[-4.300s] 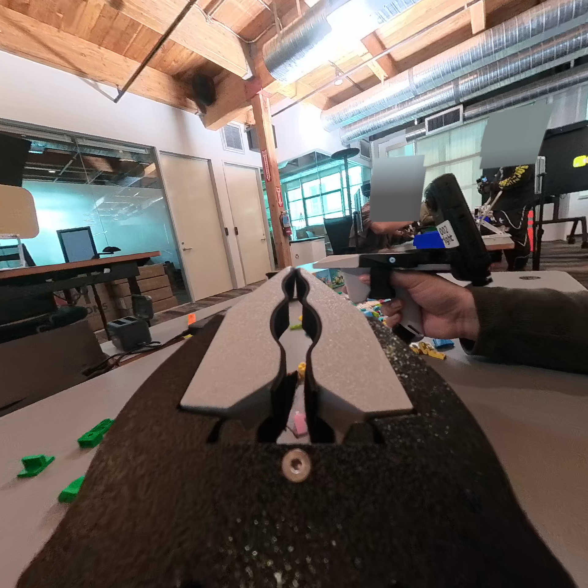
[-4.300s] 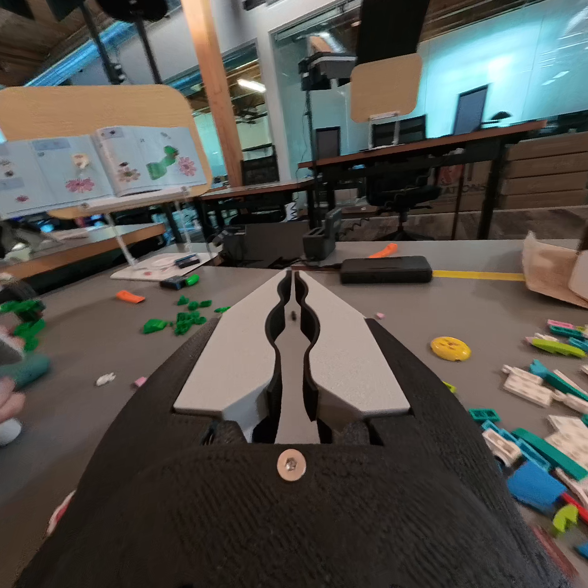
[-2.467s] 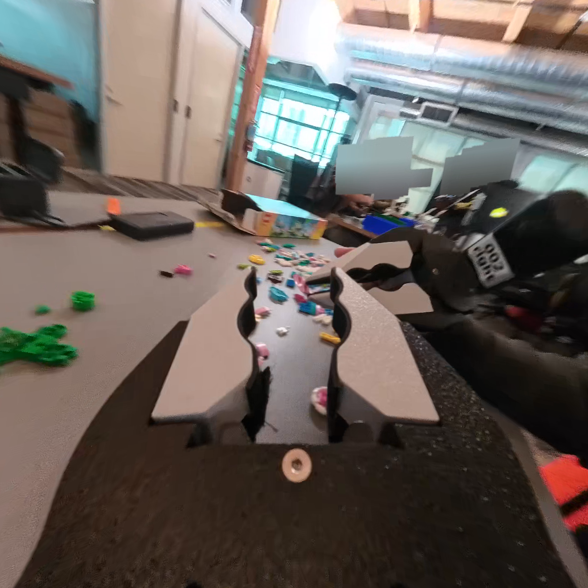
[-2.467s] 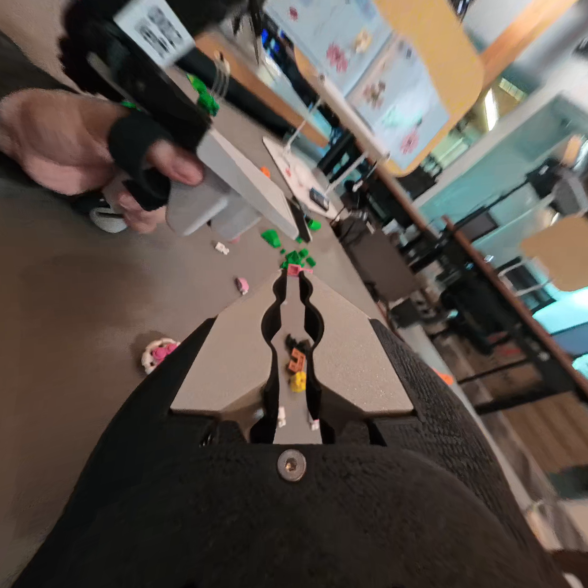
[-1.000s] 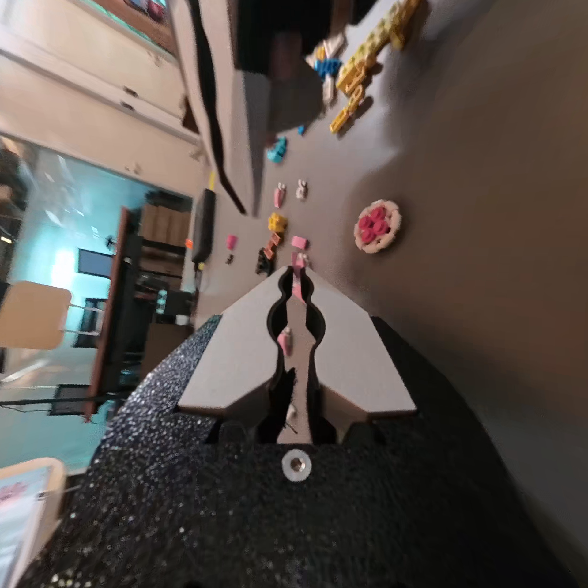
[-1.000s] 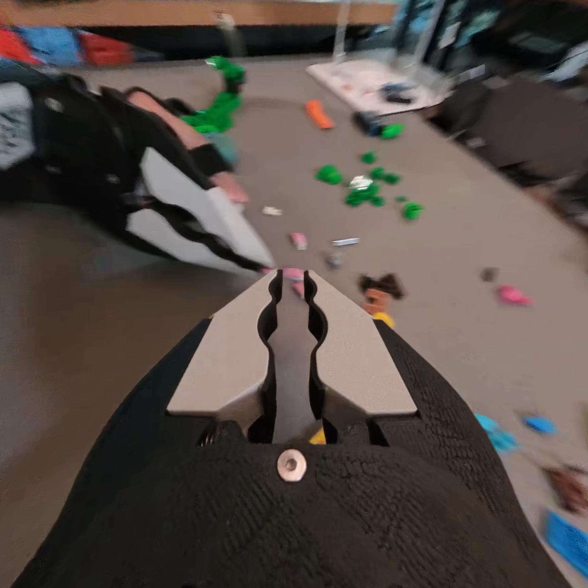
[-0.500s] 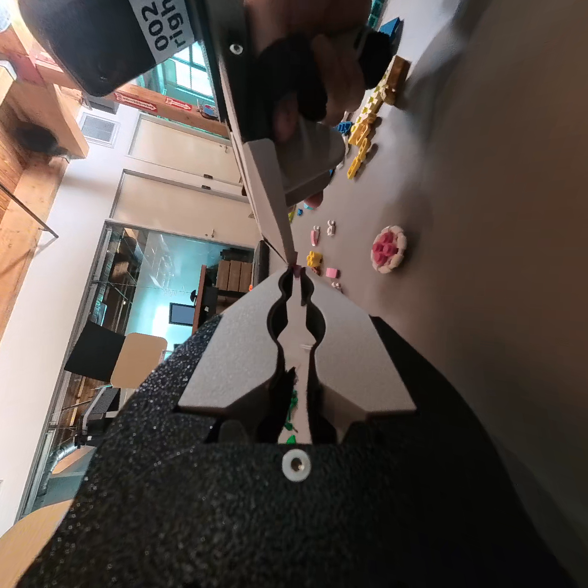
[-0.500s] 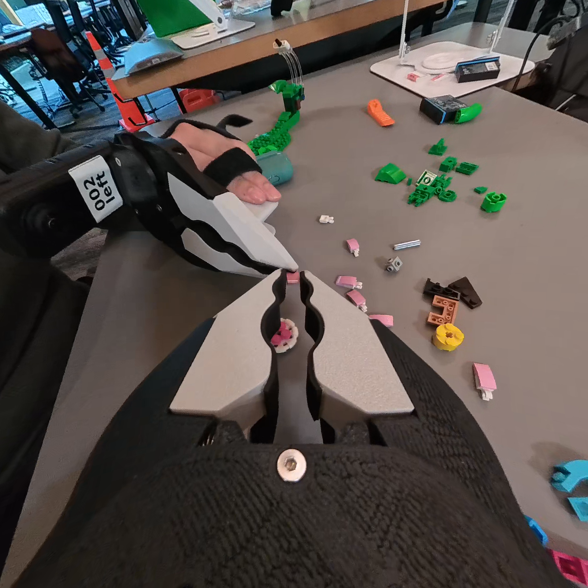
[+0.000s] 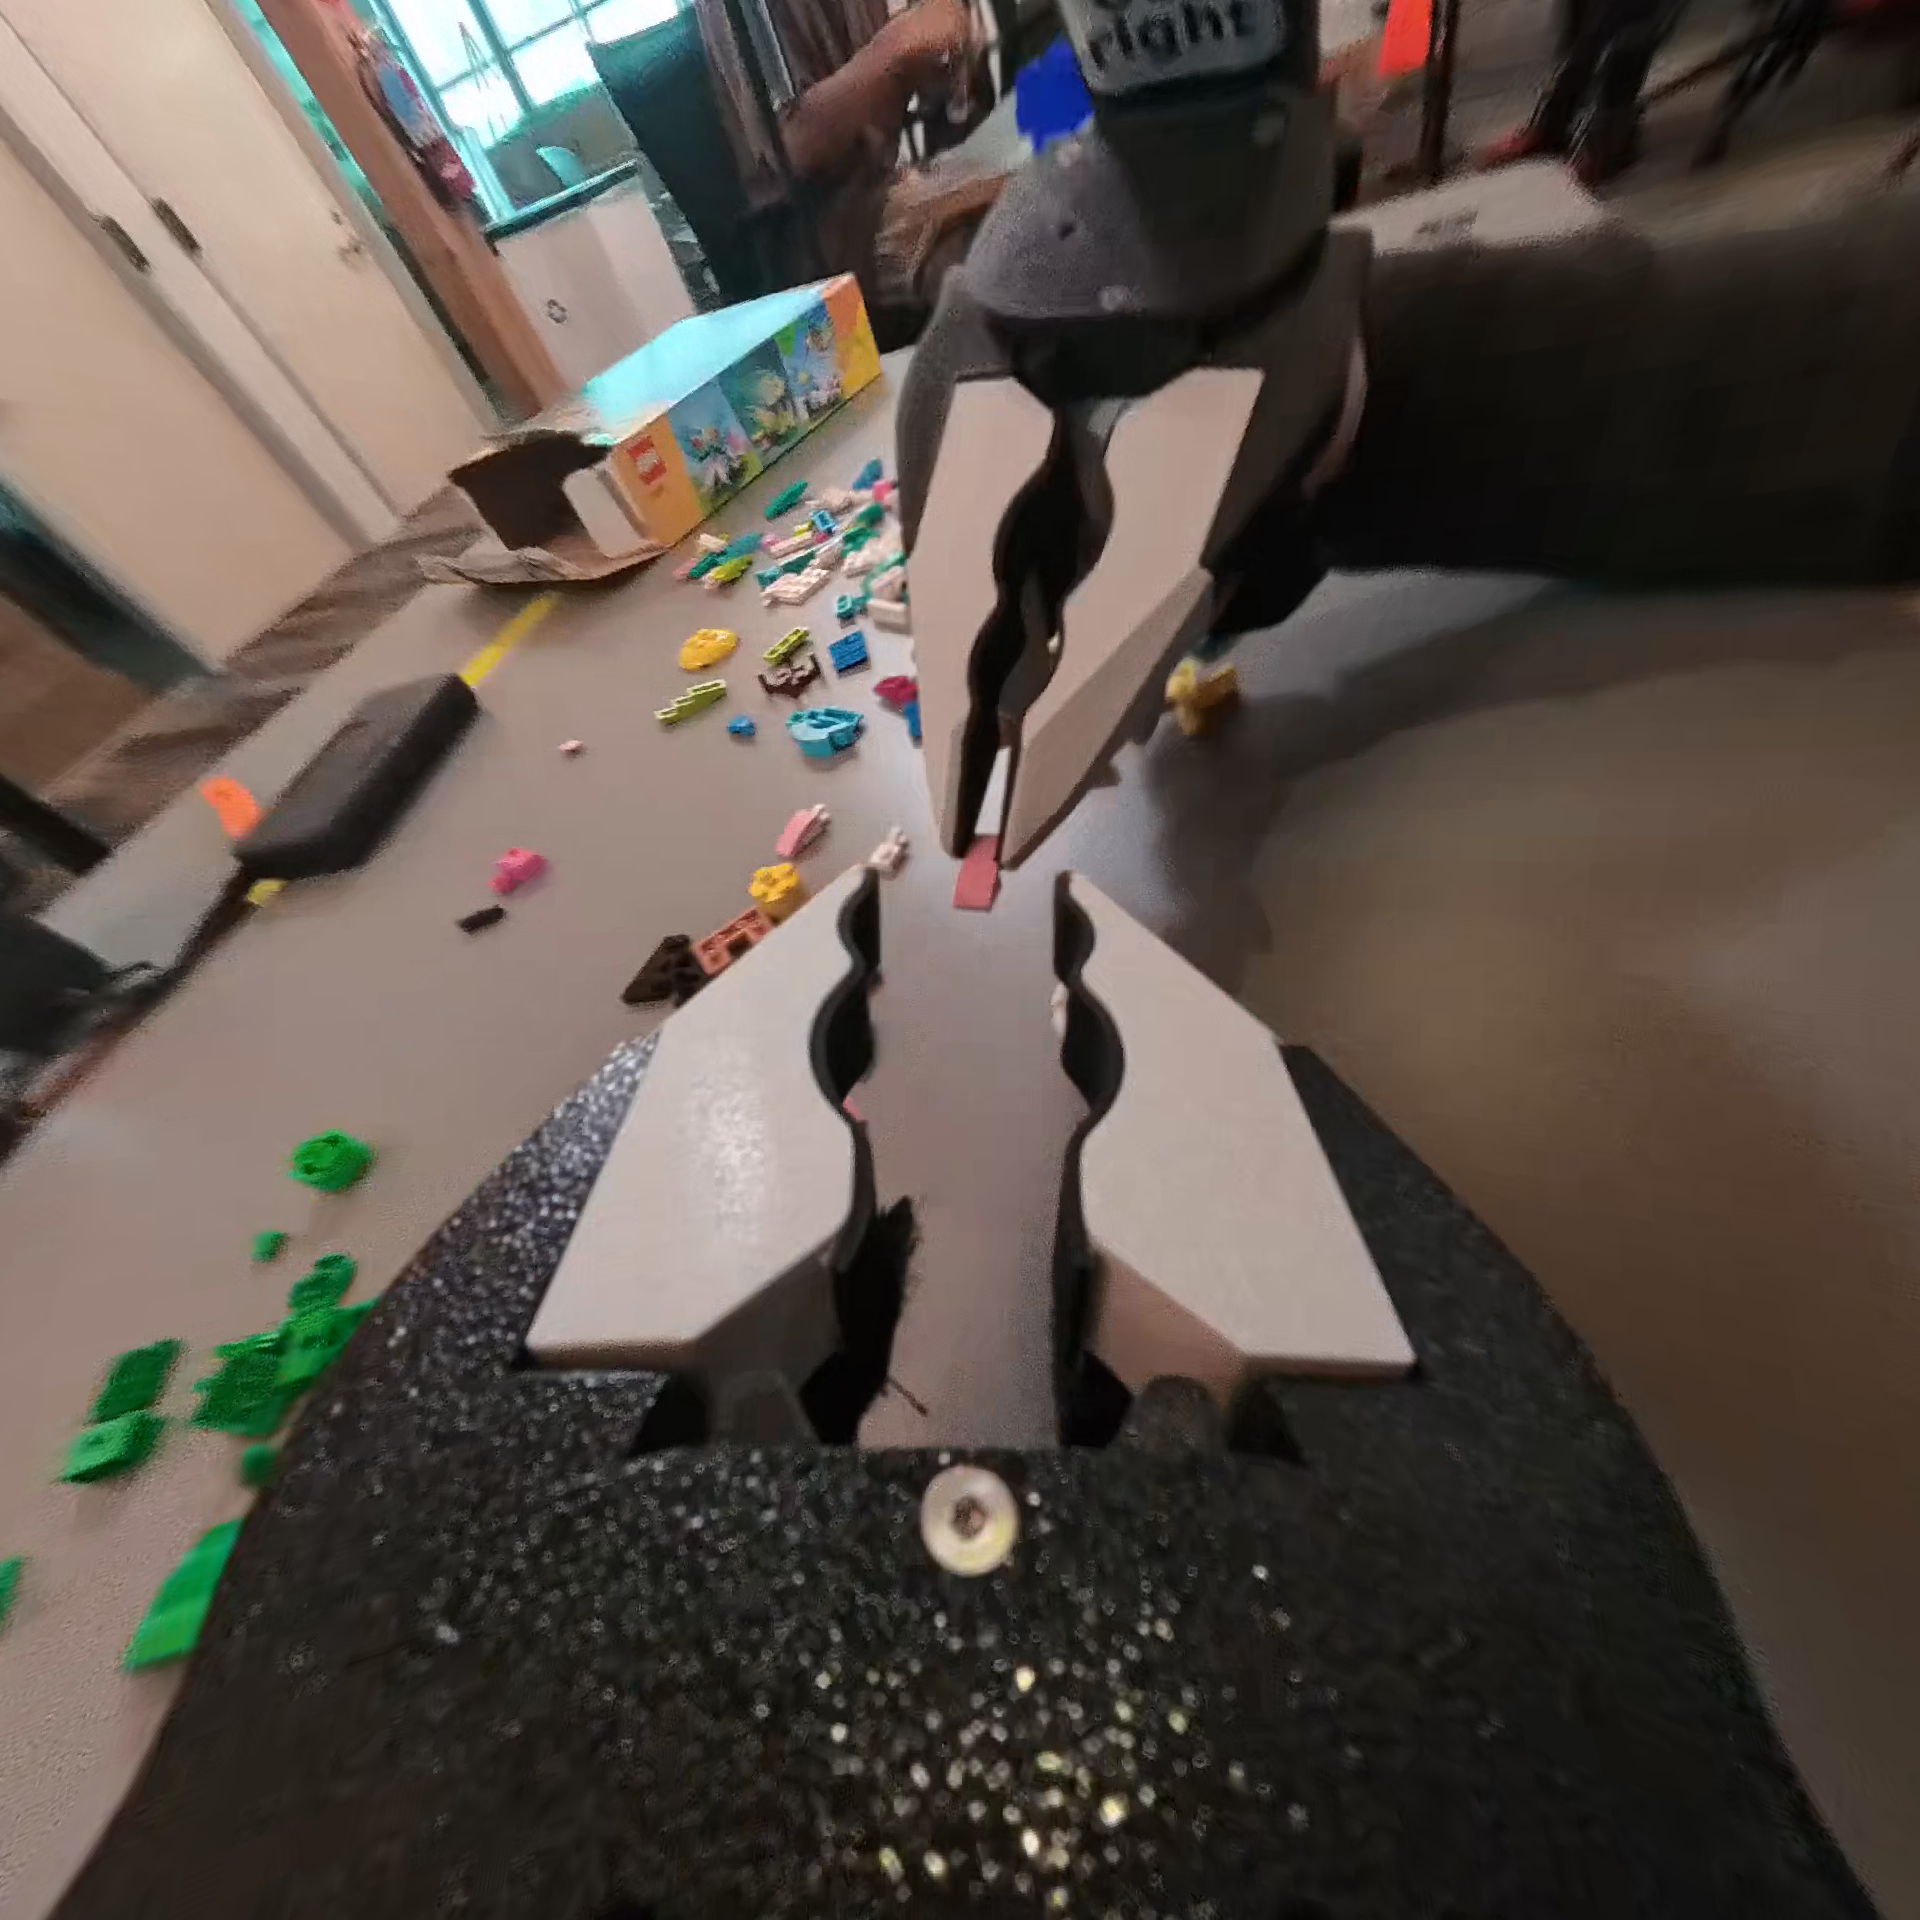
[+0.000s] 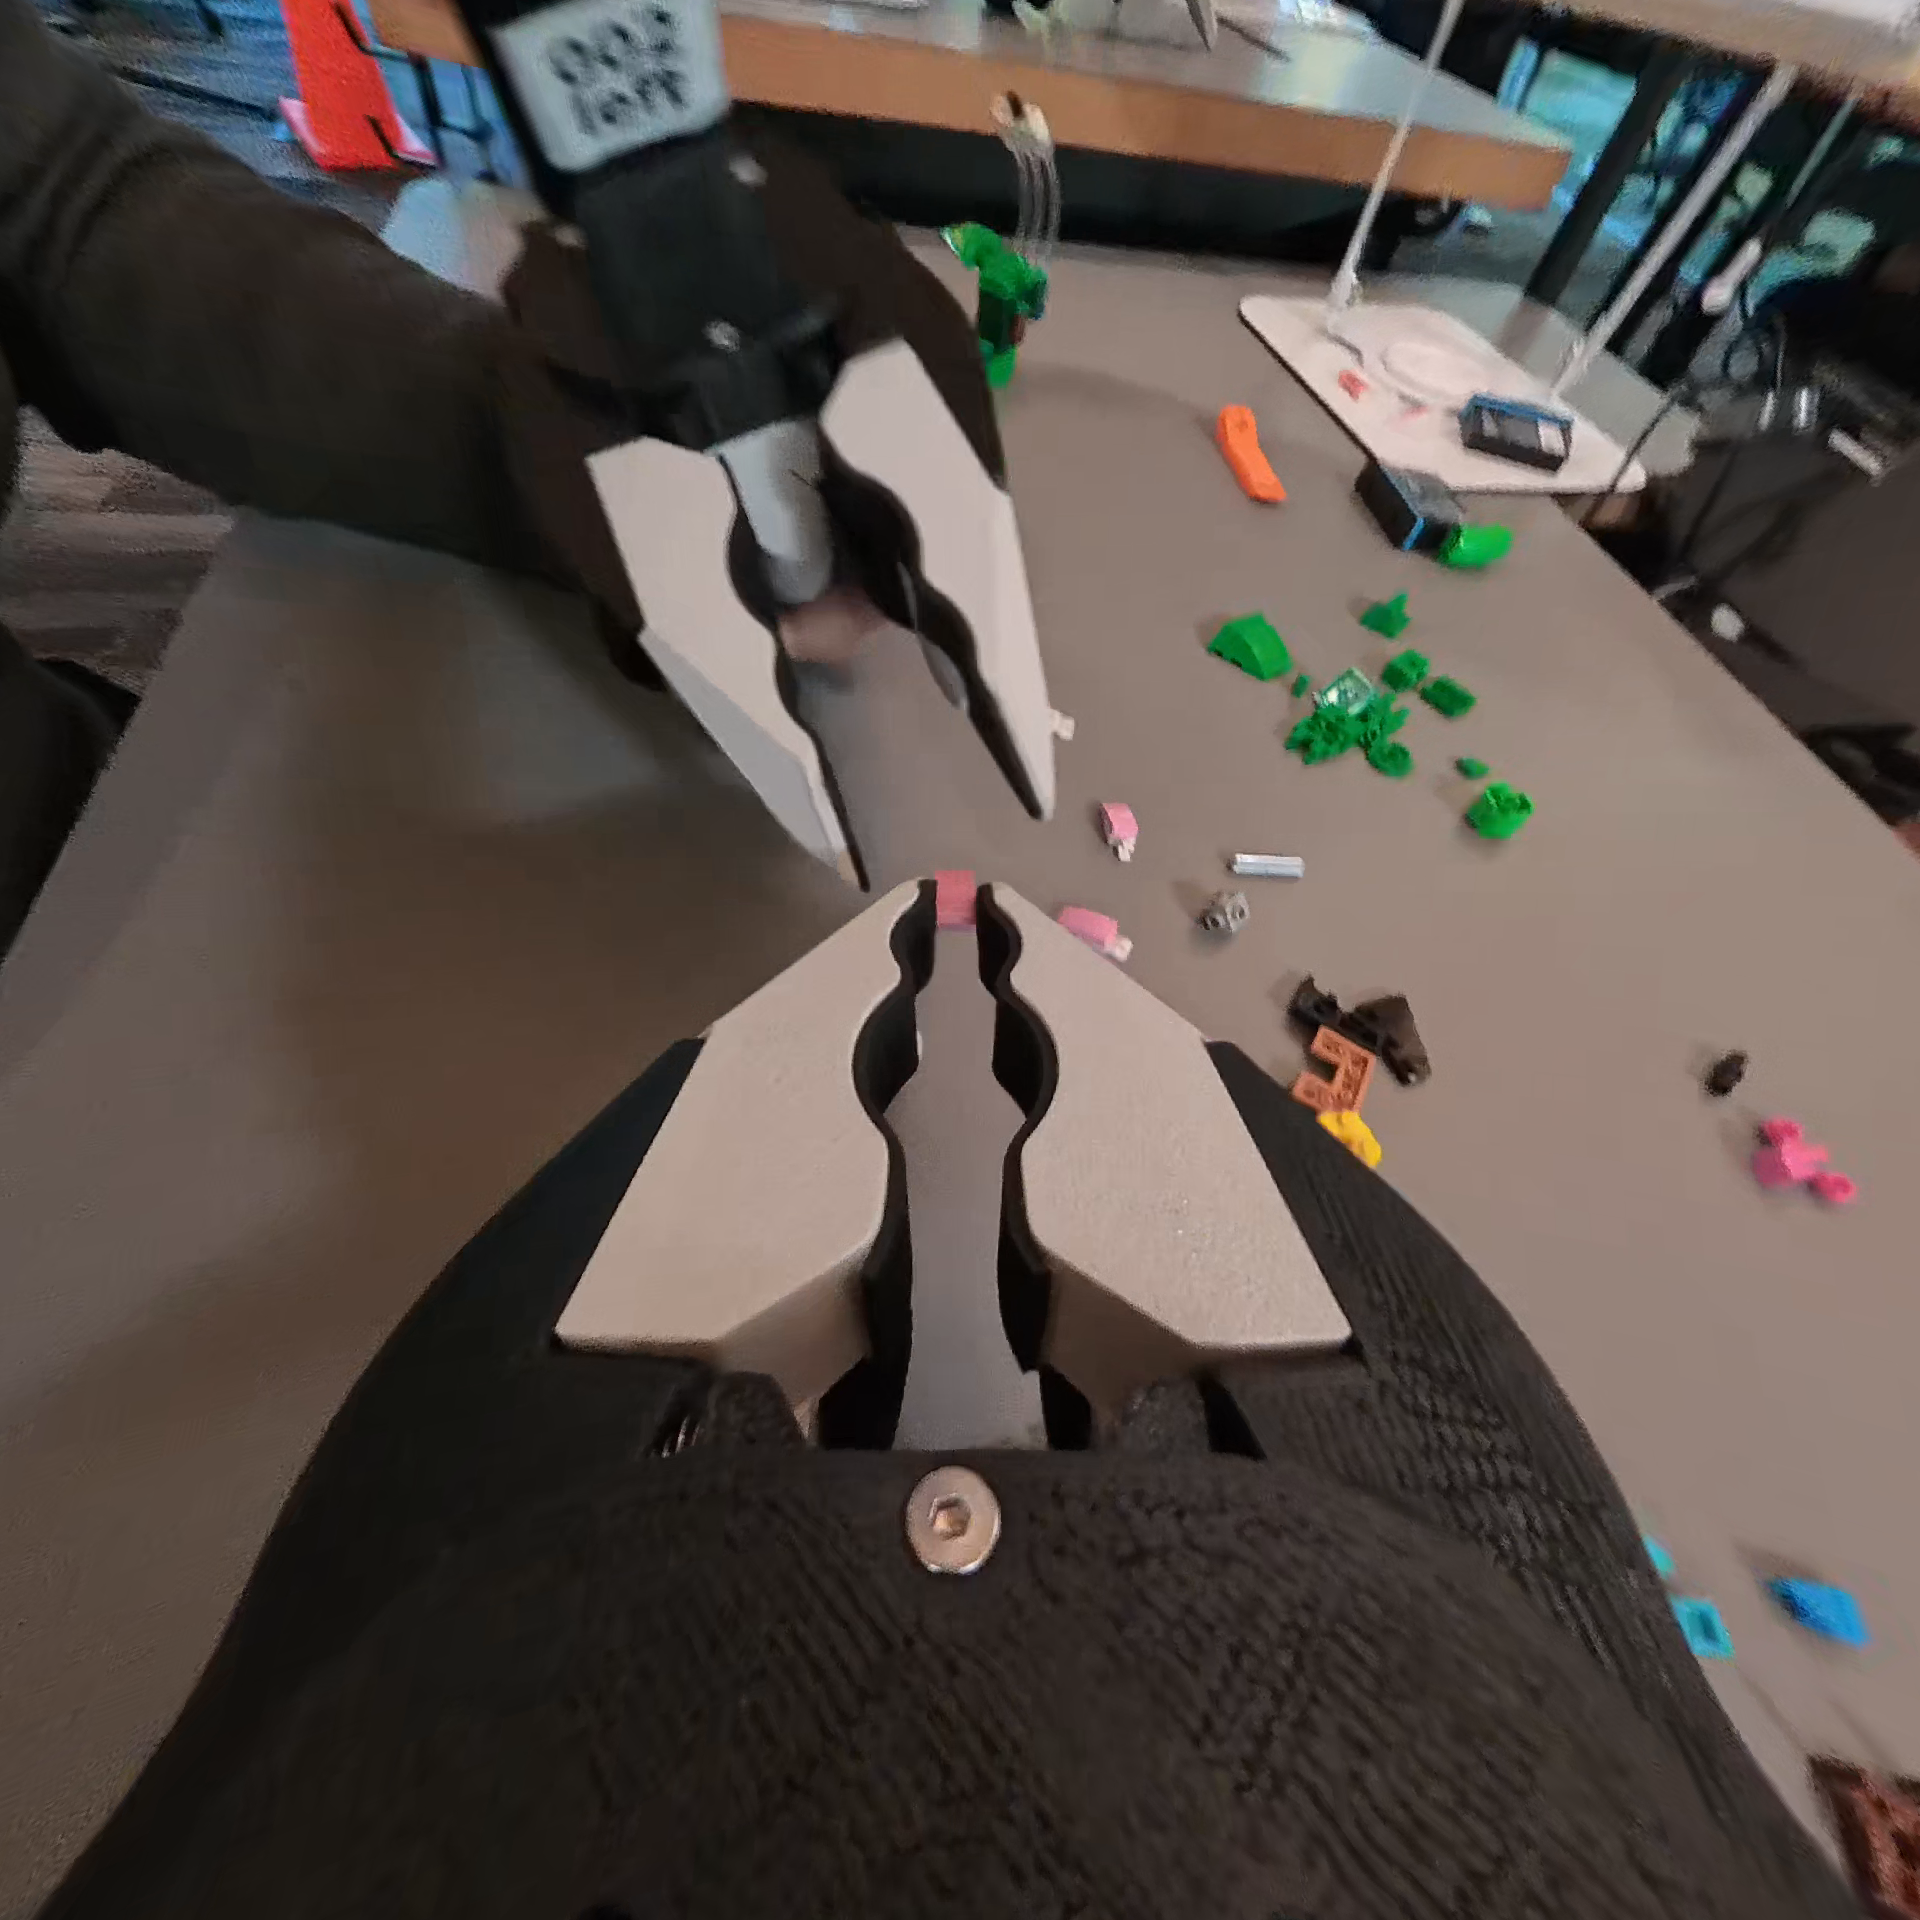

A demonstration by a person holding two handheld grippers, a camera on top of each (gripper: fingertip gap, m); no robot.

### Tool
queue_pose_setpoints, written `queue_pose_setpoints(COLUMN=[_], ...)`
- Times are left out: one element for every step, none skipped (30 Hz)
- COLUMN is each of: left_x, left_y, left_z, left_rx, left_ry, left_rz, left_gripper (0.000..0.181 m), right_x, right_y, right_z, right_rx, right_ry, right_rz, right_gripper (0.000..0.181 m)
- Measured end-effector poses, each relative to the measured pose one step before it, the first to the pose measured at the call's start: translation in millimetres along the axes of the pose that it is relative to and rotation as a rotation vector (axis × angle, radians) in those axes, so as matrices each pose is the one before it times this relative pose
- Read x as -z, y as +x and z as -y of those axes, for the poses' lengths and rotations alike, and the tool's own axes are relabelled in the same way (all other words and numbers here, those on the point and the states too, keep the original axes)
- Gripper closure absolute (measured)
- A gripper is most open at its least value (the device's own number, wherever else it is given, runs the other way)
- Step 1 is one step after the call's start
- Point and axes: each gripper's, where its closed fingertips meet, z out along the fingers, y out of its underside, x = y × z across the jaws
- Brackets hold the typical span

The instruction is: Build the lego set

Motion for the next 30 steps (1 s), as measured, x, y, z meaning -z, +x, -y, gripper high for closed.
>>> queue_pose_setpoints(left_x=[0.27, 0.47, 0.42, 0.58, 0.78, 0.65, 0.15, -0.3, -0.18, 0.03, 0.3, 0.51, 0.63, 0.34, 0.23, 0.05, -0.03, -0.22, -0.45, -0.49, 0.04, 0.08, 0.27, 0.62, 0.57, 0.5, 0.44, 0.57, 0.76, 0.89], left_y=[2.16, 2.82, 0.67, 0.16, -0.16, 0.77, 1.74, 1.88, 0.5, -0.36, -0.61, 0.84, 2.33, 0.96, 1.44, 0.24, -0.83, -0.91, -0.01, 0.57, -0.14, -0.16, -0.08, -0.35, -0.66, -1.08, -1.91, -1.85, -1.29, -1.38], left_z=[2.91, 3.03, 2.01, 1.09, 1.27, 0.99, 0.43, 0.59, 0.4, 0.42, 0.36, 0.6, 1.0, 3.06, 1.59, -0.39, -1.25, -1.7, -1.26, -0.58, -0.28, 0.09, 0.57, 0.8, 0.32, -0.16, -0.41, -0.42, 0.22, 0.84], left_rx=[0.0468, 0.0423, 0.0329, 0.017, 0.0052, 0.001, 0.0051, 0.0106, 0.0089, 0.006, 0.0063, 0.0104, 0.0074, 0.0118, 0.0015, -0.0058, -0.0137, -0.0151, -0.0109, -0.007, -0.007, -0.0056, 0.0028, 0.0062, 0.0078, 0.0075, 0.0081, 0.009, 0.0083, 0.0097], left_ry=[0.025, 0.0245, 0.0161, 0.0098, 0.0101, 0.0077, 0.0033, 0.0055, 0.0052, 0.0049, 0.0034, 0.0024, 0.0045, 0.0184, 0.0072, -0.0047, -0.0079, -0.0088, -0.0064, -0.0035, -0.0019, 0.0004, 0.0028, 0.0047, 0.0025, 0.0002, -0.0002, 0.0006, 0.005, 0.0076], left_rz=[-0.0287, -0.0315, -0.0146, -0.0079, -0.0027, -0.007, -0.0137, -0.013, -0.0064, -0.0026, -0.0031, -0.0136, -0.0223, -0.0073, -0.0108, -0.0016, 0.0075, 0.0093, 0.0029, -0.0008, 0.0031, 0.0021, -0.0002, -0.0005, 0.0009, 0.003, 0.0088, 0.0086, 0.0043, 0.0032], left_gripper=[0.147, 0.147, 0.148, 0.154, 0.16, 0.165, 0.17, 0.173, 0.173, 0.174, 0.177, 0.177, 0.181, 0.181, 0.181, 0.181, 0.181, 0.181, 0.181, 0.181, 0.181, 0.181, 0.181, 0.181, 0.181, 0.181, 0.181, 0.181, 0.181, 0.181], right_x=[0.57, 0.66, 0.51, 0.5, 0.34, 0.43, 0.36, 0.45, 0.55, 0.21, 0.01, -0.02, -0.05, -0.63, -1.1, -1.32, -1.47, -1.54, -1.44, -1.12, -0.34, 0.08, 0.26, 0.37, 0.49, 0.64, 0.39, 0.3, 0.3, 0.27], right_y=[-2.59, -2.15, -1.58, -0.99, -0.53, 0.03, 0.12, -0.77, -0.14, -0.42, -0.47, -0.33, 1.78, -1.6, -0.74, -0.97, -1.44, -1.5, -1.16, -0.88, 0.14, 0.25, 0.44, 0.5, 0.74, 0.58, 0.63, 1.28, 1.19, 0.9], right_z=[4.29, 3.05, 2.32, 1.69, 1.0, 0.52, 0.54, 0.35, 0.35, 0.46, 0.52, 0.46, -0.38, -1.44, -0.78, -0.47, -0.86, -0.97, -0.48, -0.27, -0.52, 0.45, 0.86, 0.82, 0.77, 0.38, -0.27, -0.77, -1.35, -1.08], right_rx=[0.019, 0.0116, 0.004, 0.0001, -0.0028, -0.0017, 0.002, 0.0008, -0.0029, -0.0034, -0.0056, -0.0016, 0.0031, 0.0023, -0.0009, 0.0013, 0.0007, 0.0004, 0.0027, 0.002, 0.0015, 0.0011, 0.0026, 0.0008, 0.0014, 0.0001, -0.0029, -0.0006, 0.0021, 0.0003], right_ry=[0.0223, 0.0152, 0.0115, 0.0105, 0.0072, 0.0044, 0.0036, 0.0023, 0.0043, 0.0062, 0.006, 0.005, -0.0008, -0.0083, -0.0036, -0.0021, -0.0051, -0.0071, -0.003, -0.0028, -0.003, 0.0031, 0.0042, 0.0035, 0.0034, 0.0025, -0.0014, -0.0044, -0.0061, -0.0054], right_rz=[0.0069, 0.0078, 0.0077, 0.006, 0.0039, 0.0012, -0.001, 0.0047, 0.0027, 0.0054, 0.0045, 0.0027, -0.0121, 0.0093, 0.0034, 0.0035, 0.006, 0.0078, 0.0041, 0.0028, -0.0015, -0.0019, -0.0034, -0.004, -0.0049, -0.0035, -0.0021, -0.0067, -0.0073, -0.0043], right_gripper=[0.175, 0.175, 0.175, 0.175, 0.175, 0.175, 0.175, 0.175, 0.175, 0.175, 0.175, 0.175, 0.175, 0.175, 0.175, 0.175, 0.175, 0.175, 0.175, 0.175, 0.175, 0.175, 0.175, 0.175, 0.175, 0.175, 0.175, 0.175, 0.175, 0.175])
